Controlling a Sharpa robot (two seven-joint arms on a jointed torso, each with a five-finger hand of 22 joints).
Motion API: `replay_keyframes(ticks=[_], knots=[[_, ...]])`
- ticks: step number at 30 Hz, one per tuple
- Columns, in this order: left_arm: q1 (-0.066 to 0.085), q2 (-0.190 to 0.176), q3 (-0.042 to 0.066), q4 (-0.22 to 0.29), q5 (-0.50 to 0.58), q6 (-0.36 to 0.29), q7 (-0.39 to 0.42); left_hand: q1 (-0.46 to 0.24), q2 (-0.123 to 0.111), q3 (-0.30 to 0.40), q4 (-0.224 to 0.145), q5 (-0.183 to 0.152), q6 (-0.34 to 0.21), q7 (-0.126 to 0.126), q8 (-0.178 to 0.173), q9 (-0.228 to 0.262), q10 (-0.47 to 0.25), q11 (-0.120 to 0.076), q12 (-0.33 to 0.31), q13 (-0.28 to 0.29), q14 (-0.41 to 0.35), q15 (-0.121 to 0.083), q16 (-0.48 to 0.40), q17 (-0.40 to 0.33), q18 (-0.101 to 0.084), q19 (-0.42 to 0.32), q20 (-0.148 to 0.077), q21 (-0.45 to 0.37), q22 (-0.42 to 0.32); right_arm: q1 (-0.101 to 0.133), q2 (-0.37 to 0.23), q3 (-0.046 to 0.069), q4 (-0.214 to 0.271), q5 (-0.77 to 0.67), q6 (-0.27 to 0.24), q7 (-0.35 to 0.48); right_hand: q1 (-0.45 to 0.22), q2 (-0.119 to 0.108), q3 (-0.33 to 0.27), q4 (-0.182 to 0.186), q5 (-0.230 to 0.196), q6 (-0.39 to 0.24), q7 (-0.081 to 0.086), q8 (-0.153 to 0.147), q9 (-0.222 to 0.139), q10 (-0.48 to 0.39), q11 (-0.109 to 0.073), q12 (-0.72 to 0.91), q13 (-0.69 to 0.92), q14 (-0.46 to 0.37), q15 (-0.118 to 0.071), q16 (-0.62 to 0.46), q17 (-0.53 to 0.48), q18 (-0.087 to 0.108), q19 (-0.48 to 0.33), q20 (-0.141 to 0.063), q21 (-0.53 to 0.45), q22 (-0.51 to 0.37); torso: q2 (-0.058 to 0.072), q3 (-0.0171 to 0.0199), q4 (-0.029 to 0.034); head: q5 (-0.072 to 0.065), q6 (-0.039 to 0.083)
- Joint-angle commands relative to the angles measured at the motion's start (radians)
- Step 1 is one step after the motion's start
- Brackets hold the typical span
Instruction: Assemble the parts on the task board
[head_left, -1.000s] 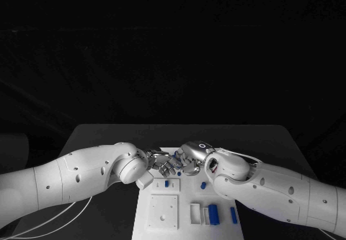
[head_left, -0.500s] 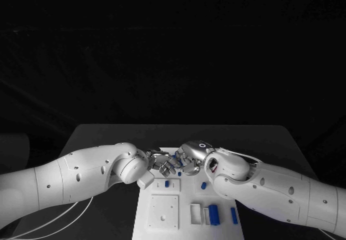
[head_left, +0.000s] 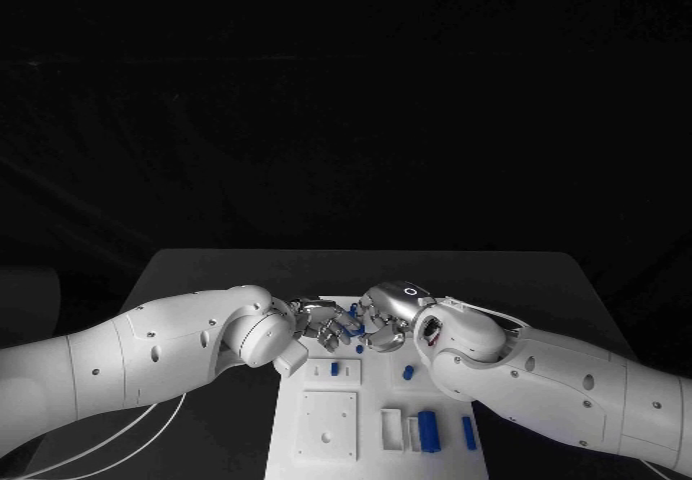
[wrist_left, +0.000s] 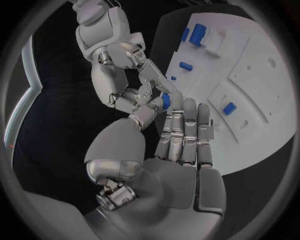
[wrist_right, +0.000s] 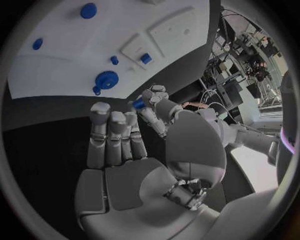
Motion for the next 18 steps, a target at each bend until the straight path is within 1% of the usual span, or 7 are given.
replay_keyframes(ticks=[1, 4, 8, 12, 15, 18], knots=[[0.003, -0.002, 0.002, -0.006, 0.007, -0.042, 0.025, -0.007, 0.009, 0.010, -0.001, 0.023, 0.019, -0.010, 0.008, 0.013, 0.015, -0.004, 0.003, 0.004, 0.010, -0.003, 0.006, 0.002, -0.015, 0.009, -0.057, 0.006, 0.002, -0.003, -0.003, -0.002, 0.001, 0.014, -0.012, 0.016, -0.004, -0.013, -0.019, 0.008, 0.000, 0.012, 0.023, -0.007, -0.005, -0.009, 0.003, -0.005, -0.003, -0.004, 0.003, -0.004, -0.002, 0.045, -0.004, -0.002, -0.007, 0.006, 0.000, 0.0003, 0.0002, 0.001, 0.001], [0.003, -0.003, 0.002, -0.007, 0.005, -0.043, 0.024, -0.011, 0.007, 0.016, -0.001, 0.032, 0.021, -0.011, 0.009, 0.016, 0.017, -0.005, 0.004, 0.005, 0.011, -0.004, 0.008, 0.002, -0.015, 0.010, -0.058, 0.007, 0.004, -0.003, -0.005, -0.002, 0.002, 0.016, -0.015, 0.019, -0.008, -0.022, -0.039, 0.015, 0.000, 0.008, 0.024, -0.009, -0.005, -0.012, 0.005, -0.006, -0.005, -0.006, 0.004, -0.005, -0.002, 0.045, -0.006, -0.002, -0.009, 0.006, 0.000, 0.0000, 0.0003, 0.001, 0.001], [0.003, -0.002, 0.002, -0.007, 0.000, -0.042, 0.021, -0.015, 0.006, 0.020, -0.002, 0.039, 0.023, -0.012, 0.011, 0.018, 0.020, -0.006, 0.006, 0.006, 0.012, -0.005, 0.010, 0.003, -0.015, 0.010, -0.060, 0.009, 0.005, -0.003, -0.006, -0.002, 0.002, 0.016, -0.018, 0.018, -0.005, -0.022, -0.047, 0.017, 0.000, 0.008, 0.024, -0.009, -0.005, -0.012, 0.005, -0.006, -0.006, -0.007, 0.005, -0.005, -0.002, 0.045, -0.006, -0.003, -0.010, 0.007, 0.000, 0.0000, 0.0005, 0.001, 0.002], [0.003, -0.002, 0.002, -0.004, -0.016, -0.034, 0.018, -0.016, 0.004, 0.024, -0.002, 0.044, 0.025, -0.013, 0.013, 0.021, 0.023, -0.008, 0.008, 0.008, 0.014, -0.007, 0.013, 0.004, -0.015, 0.012, -0.062, 0.011, 0.008, -0.003, -0.007, -0.002, -0.002, 0.016, -0.032, 0.013, -0.003, -0.021, -0.051, 0.019, 0.000, 0.006, 0.024, -0.009, -0.005, -0.012, 0.005, -0.006, -0.007, -0.007, 0.005, -0.006, -0.002, 0.045, -0.006, -0.003, -0.011, 0.007, 0.000, -0.0002, 0.0001, 0.001, 0.002], [0.003, -0.004, 0.002, 0.003, -0.057, -0.032, 0.023, -0.017, 0.002, 0.027, -0.003, 0.045, 0.027, -0.014, 0.015, 0.023, 0.025, -0.009, 0.010, 0.009, 0.016, -0.008, 0.016, 0.005, -0.014, 0.014, -0.063, 0.013, 0.009, -0.003, -0.012, -0.002, -0.010, 0.016, -0.041, 0.008, 0.001, -0.026, -0.057, 0.024, 0.000, -0.008, 0.028, -0.017, -0.008, -0.016, 0.008, -0.008, -0.009, -0.009, 0.007, -0.007, -0.003, 0.045, -0.009, -0.003, -0.014, 0.007, 0.000, -0.0002, 0.0005, 0.001, 0.002], [0.002, -0.006, 0.002, 0.010, -0.144, -0.037, 0.036, -0.018, -0.003, 0.030, -0.002, 0.052, 0.030, -0.016, 0.017, 0.026, 0.029, -0.011, 0.014, 0.012, 0.019, -0.011, 0.021, 0.007, -0.014, 0.018, -0.066, 0.017, 0.012, -0.003, -0.020, -0.002, -0.016, 0.015, -0.045, 0.008, 0.007, -0.029, -0.058, 0.027, -0.001, -0.014, 0.030, -0.020, -0.009, -0.018, 0.010, -0.008, -0.011, -0.011, 0.009, -0.008, -0.003, 0.045, -0.011, -0.003, -0.016, 0.007, 0.000, -0.0007, 0.0007, 0.001, 0.002]])
